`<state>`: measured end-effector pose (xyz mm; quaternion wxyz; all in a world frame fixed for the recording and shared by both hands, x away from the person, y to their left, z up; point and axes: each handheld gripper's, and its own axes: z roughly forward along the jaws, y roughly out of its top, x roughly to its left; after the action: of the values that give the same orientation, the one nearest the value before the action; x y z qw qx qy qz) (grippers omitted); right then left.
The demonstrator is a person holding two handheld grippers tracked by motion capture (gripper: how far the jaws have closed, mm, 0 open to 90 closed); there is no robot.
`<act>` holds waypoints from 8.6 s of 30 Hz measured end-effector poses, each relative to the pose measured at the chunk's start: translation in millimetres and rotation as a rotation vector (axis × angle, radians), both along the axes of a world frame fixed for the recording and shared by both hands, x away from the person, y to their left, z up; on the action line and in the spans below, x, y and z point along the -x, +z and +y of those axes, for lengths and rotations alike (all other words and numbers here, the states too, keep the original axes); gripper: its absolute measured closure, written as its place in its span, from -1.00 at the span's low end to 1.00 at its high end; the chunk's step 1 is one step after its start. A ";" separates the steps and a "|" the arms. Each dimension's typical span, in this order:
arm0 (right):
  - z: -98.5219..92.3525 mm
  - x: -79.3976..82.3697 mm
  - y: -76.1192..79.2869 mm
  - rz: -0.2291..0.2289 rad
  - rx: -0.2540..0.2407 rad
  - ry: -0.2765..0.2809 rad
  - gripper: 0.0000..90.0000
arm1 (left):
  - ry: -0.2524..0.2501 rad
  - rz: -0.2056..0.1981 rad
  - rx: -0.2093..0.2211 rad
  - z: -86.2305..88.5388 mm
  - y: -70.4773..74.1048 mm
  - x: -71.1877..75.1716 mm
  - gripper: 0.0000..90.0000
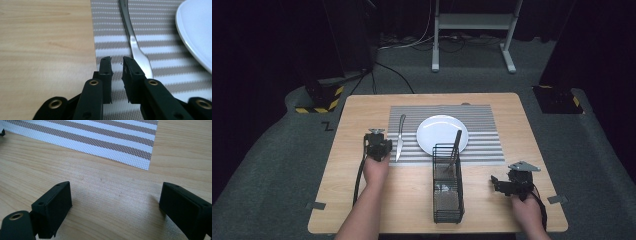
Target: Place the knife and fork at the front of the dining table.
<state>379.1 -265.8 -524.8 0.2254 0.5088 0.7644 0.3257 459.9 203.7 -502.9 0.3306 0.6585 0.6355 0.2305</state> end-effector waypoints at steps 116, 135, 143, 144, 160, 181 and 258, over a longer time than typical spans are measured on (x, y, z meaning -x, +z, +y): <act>134.1 -17.4 104.0 -0.386 -0.316 0.144 0.46 | -0.161 -0.007 -0.115 62.5 -26.7 132.3 -0.78; 134.4 -6.3 104.7 -0.372 -0.394 0.185 0.71 | -0.160 -0.008 -0.114 62.5 -26.8 132.7 -0.78; 129.4 6.8 106.9 -0.406 -0.412 0.185 0.72 | -0.160 -0.009 -0.114 62.4 -26.9 132.7 -0.78; 126.1 8.0 105.9 -0.406 -0.420 0.181 0.72 | -0.160 -0.009 -0.113 62.4 -26.9 132.7 -0.78; 118.1 17.1 110.4 -0.448 -0.430 0.177 0.74 | -0.160 -0.009 -0.114 62.4 -26.9 132.7 -0.78; 130.8 33.9 151.7 -0.583 -0.500 0.236 0.75 | -0.163 -0.007 -0.112 62.5 -26.9 133.0 -0.78; 79.3 -63.5 106.1 -0.490 -0.214 -0.123 0.75 | -0.165 -0.009 -0.113 62.4 -26.9 133.2 -0.78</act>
<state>442.7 -186.5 -418.7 0.3679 0.4812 0.6161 0.5035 326.8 266.1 -529.8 0.3137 0.7252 0.5637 0.2407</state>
